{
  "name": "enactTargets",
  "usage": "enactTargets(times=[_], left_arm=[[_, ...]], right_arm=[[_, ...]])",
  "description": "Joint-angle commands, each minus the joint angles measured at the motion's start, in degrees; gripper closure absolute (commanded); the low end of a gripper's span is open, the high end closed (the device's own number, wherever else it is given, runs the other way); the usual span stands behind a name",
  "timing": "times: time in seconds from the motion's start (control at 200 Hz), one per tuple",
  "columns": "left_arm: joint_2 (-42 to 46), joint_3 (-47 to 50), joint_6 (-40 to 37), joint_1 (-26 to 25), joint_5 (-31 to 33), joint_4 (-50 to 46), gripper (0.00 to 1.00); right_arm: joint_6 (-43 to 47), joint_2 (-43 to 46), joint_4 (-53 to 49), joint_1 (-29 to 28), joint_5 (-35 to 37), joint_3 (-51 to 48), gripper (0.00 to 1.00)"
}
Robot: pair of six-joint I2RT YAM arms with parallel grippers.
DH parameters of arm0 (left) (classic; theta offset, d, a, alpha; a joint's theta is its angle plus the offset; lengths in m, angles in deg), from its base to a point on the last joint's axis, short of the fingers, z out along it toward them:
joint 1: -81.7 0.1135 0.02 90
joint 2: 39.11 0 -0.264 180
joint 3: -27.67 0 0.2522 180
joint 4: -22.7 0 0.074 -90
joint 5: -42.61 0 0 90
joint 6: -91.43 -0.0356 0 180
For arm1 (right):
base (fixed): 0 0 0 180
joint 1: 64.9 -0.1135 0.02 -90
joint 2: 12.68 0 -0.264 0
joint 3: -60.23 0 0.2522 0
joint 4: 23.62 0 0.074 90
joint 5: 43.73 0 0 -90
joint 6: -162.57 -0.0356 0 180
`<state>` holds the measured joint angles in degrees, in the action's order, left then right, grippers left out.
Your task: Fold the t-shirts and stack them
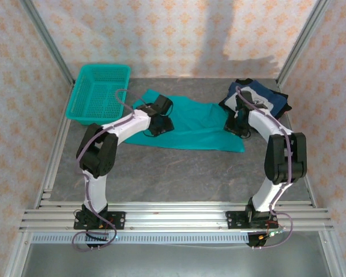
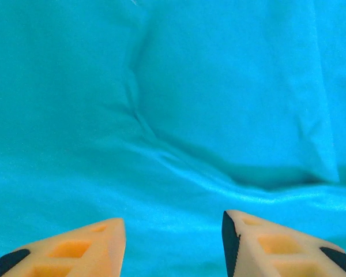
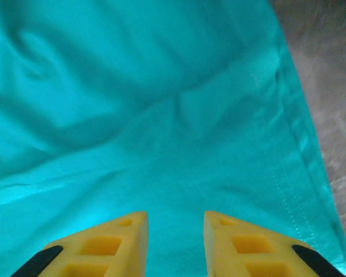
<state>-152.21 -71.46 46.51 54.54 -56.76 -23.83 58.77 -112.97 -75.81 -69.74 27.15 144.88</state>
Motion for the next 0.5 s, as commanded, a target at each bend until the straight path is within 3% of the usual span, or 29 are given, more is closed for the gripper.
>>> enactTargets(times=[0.0,0.2,0.495], left_arm=[[1.58,1.23,-1.14,3.7,5.05,-3.24,0.53],[0.29,5.28,-2.35,8.97,7.7,-1.94,0.54],[-0.63,10.41,-2.04,10.63,11.8,-3.12,0.56]], right_arm=[[-2.35,-2.34,2.75,0.18,-0.15,-1.28,0.71],[-4.19,-5.06,2.18,0.18,3.54,-2.63,0.72],[-4.73,-5.12,-2.15,0.01,10.65,-5.77,0.72]])
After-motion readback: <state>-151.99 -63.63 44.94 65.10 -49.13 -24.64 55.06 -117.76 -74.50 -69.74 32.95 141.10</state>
